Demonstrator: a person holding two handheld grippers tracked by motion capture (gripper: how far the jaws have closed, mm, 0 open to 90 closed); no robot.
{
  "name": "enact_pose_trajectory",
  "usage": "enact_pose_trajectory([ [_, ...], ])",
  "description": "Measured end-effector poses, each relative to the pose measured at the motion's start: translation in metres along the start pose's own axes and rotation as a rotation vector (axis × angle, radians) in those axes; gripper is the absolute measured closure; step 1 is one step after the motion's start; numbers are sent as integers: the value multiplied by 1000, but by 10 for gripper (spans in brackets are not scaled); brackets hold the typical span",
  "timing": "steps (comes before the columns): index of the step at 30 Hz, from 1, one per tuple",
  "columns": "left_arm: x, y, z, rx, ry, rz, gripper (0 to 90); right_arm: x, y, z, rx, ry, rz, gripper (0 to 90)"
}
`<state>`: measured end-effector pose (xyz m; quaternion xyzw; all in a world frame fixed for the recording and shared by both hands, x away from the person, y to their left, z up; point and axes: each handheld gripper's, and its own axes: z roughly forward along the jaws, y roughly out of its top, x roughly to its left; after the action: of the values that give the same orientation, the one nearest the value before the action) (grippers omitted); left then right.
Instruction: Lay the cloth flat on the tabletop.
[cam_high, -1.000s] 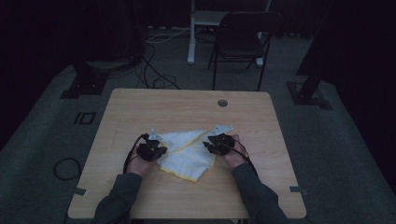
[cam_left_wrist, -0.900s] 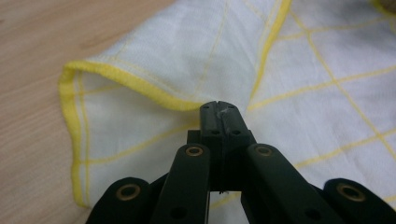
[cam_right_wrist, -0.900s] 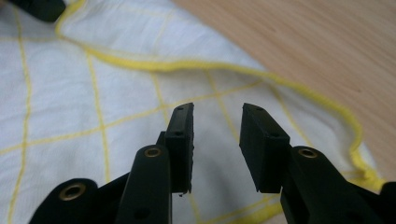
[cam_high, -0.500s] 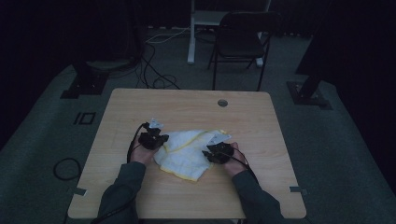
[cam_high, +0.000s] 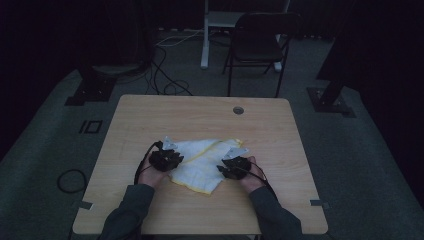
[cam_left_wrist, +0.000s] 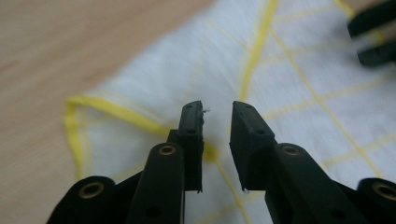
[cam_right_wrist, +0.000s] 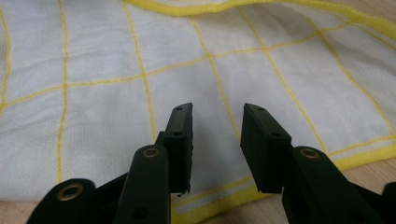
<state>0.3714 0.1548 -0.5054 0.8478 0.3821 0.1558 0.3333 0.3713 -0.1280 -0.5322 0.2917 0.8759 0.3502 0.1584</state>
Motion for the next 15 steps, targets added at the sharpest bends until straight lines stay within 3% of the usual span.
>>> enact_pose_trajectory([
  [3,-6,-6,5,12,-7,43,701,0,-1,1,0,0,-1,643],
  [7,-6,-6,17,48,16,59,659,2,-2,2,2,4,2,643],
  [12,1,-3,27,64,62,39,617,2,-3,2,0,8,8,640],
  [15,5,-1,30,59,71,19,671,2,-4,2,0,10,13,639],
])
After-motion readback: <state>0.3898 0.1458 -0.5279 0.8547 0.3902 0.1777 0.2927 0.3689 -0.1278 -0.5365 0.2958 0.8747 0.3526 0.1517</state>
